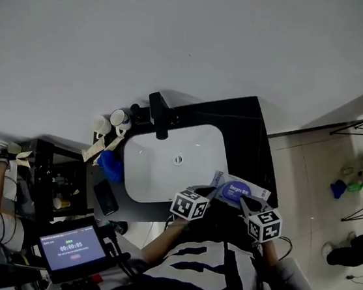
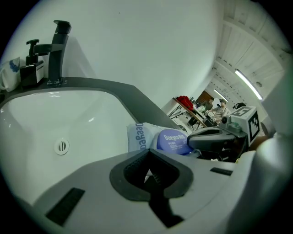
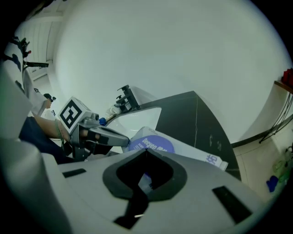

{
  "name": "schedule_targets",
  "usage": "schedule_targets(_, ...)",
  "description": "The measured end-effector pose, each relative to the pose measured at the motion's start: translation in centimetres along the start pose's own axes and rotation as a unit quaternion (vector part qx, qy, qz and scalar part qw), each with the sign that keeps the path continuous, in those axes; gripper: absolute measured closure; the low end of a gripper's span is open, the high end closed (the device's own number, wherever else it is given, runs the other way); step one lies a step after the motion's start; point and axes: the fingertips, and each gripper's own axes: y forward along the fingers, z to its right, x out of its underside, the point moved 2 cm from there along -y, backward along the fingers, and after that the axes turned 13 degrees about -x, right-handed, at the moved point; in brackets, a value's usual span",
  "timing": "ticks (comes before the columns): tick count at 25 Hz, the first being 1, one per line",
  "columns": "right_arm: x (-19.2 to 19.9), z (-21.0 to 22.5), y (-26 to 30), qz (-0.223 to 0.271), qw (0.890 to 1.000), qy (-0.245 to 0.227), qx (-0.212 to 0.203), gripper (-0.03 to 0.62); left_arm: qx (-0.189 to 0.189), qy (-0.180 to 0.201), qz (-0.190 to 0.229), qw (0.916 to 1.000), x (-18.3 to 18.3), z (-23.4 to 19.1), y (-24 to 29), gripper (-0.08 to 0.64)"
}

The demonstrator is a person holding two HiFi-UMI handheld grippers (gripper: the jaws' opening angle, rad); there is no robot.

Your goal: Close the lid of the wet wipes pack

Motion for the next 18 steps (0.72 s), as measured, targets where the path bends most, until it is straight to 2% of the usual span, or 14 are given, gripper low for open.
schedule_targets(6, 1.2, 0.1, 0.7, -0.024, 0.998, -0.001, 0.064, 0.594, 0.022, 0.026, 0.005, 0.9994, -0.4, 0.0, -0.9, 0.560)
schedule_targets(14, 1.7, 0.5, 0.8, 0.023, 0.993, 0.056, 0.098, 0.594, 0.045, 0.057, 0.010, 0.9973, 0.0, -0.5, -2.0, 0.558)
schedule_targets(18, 1.8, 0.3, 0.0, 0.056, 0.987, 0.055, 0.143, 0.594, 0.064, 0.063, 0.023, 0.9957, -0.1, -0.3, -2.9, 0.560)
